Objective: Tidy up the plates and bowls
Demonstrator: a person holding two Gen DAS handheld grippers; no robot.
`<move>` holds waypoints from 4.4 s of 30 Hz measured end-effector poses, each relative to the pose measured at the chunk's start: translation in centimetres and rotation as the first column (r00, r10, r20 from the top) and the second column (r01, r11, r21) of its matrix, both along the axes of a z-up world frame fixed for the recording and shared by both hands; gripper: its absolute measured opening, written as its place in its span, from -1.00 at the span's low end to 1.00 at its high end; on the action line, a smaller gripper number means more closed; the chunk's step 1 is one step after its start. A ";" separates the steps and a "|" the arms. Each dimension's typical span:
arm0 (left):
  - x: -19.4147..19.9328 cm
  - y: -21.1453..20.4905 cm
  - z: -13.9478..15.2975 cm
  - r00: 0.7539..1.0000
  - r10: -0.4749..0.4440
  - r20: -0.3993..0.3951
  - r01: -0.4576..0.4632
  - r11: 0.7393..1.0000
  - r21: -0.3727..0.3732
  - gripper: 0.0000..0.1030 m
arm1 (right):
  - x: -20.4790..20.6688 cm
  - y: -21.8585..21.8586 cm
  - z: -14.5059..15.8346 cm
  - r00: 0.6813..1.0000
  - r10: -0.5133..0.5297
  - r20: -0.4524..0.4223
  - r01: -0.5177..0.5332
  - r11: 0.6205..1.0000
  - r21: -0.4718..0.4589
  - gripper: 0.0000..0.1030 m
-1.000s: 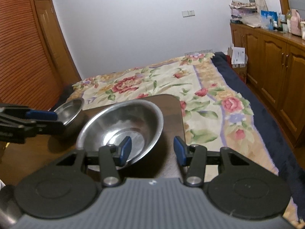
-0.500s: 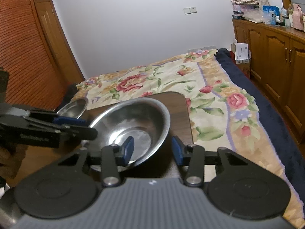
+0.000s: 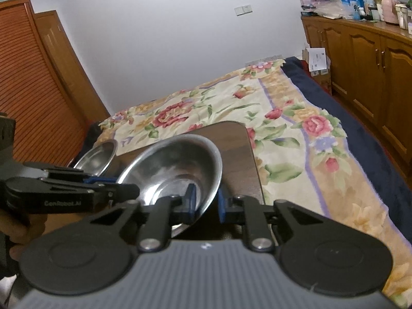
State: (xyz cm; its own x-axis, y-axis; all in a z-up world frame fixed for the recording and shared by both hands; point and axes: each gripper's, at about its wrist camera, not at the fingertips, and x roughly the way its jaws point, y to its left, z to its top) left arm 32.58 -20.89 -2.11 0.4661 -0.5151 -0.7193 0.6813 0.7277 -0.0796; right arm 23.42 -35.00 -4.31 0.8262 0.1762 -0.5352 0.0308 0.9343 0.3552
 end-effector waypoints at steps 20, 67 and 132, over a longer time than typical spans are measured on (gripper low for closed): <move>-5.8 4.6 7.2 0.990 0.014 0.140 -0.001 0.996 -0.093 -0.60 | -4.2 2.5 6.8 0.990 0.008 0.137 -0.002 0.999 -0.046 -0.71; -21.1 14.8 5.0 0.984 0.085 0.156 -0.064 0.989 -0.136 -0.59 | -15.3 10.3 6.0 0.971 0.173 0.167 -0.159 0.983 -0.093 -0.71; -22.0 13.7 -1.1 0.986 0.104 0.132 -0.100 0.994 -0.037 -0.56 | -14.5 14.7 1.0 0.980 0.195 0.050 -0.165 0.920 -0.355 -0.78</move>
State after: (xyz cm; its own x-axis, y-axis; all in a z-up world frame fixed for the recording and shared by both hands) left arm 10.57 -7.21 -3.18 0.6082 -0.4805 -0.6319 0.6095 0.7927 -0.0162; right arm 8.96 -20.33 -3.29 0.8417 0.1413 -0.5211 -0.1649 0.9863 0.0011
